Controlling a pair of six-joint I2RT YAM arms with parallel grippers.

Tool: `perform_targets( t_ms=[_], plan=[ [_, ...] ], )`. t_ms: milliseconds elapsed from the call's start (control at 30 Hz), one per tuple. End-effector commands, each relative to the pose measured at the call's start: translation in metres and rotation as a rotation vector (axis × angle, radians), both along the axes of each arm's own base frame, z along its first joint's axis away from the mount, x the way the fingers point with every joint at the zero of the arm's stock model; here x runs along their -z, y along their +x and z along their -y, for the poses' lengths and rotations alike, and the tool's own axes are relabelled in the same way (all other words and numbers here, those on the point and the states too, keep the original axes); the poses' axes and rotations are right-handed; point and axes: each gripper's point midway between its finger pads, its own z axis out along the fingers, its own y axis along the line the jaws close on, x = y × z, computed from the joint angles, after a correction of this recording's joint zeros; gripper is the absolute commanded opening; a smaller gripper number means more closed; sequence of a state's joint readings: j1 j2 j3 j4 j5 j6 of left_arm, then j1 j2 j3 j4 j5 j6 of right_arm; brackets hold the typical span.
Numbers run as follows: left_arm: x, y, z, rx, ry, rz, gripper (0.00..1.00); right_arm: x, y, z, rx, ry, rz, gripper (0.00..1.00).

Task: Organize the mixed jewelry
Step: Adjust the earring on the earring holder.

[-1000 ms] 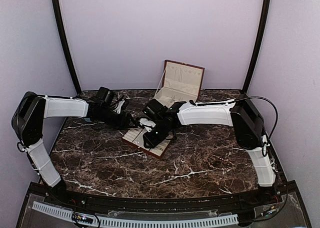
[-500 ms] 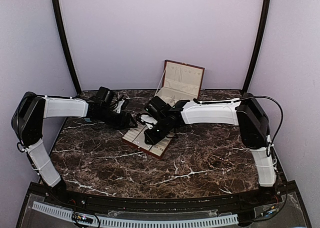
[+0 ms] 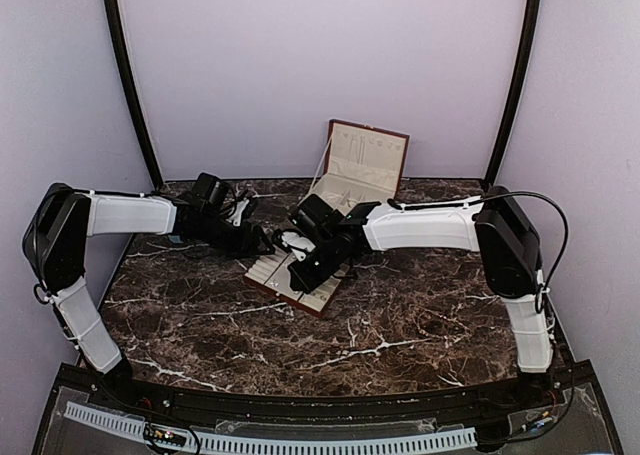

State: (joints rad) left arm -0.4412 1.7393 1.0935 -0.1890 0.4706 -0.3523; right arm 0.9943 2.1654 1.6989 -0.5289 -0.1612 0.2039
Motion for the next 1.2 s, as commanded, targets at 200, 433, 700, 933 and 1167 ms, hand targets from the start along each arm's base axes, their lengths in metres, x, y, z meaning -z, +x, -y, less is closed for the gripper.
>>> perform_targets(
  t_ms=[200, 433, 700, 933, 1167],
  plan=[
    [-0.023, 0.004, 0.002, -0.002, -0.024, 0.056, 0.64, 0.018, -0.004, -0.002, -0.004, -0.014, -0.017, 0.08],
    [-0.023, 0.005, 0.002, -0.002, -0.024, 0.057, 0.64, 0.026, -0.004, 0.0, 0.002, -0.028, -0.024, 0.08],
    [-0.024, 0.005, 0.001, -0.005, -0.023, 0.061, 0.64, 0.032, -0.004, 0.002, 0.004, -0.039, -0.025, 0.07],
    [-0.032, 0.008, -0.006, -0.035, 0.002, 0.113, 0.64, 0.013, 0.003, 0.003, 0.029, -0.025, 0.024, 0.1],
    [-0.054, 0.008, -0.028, -0.123, 0.029, 0.246, 0.64, -0.033, 0.015, 0.006, 0.076, 0.081, 0.098, 0.22]
  ],
)
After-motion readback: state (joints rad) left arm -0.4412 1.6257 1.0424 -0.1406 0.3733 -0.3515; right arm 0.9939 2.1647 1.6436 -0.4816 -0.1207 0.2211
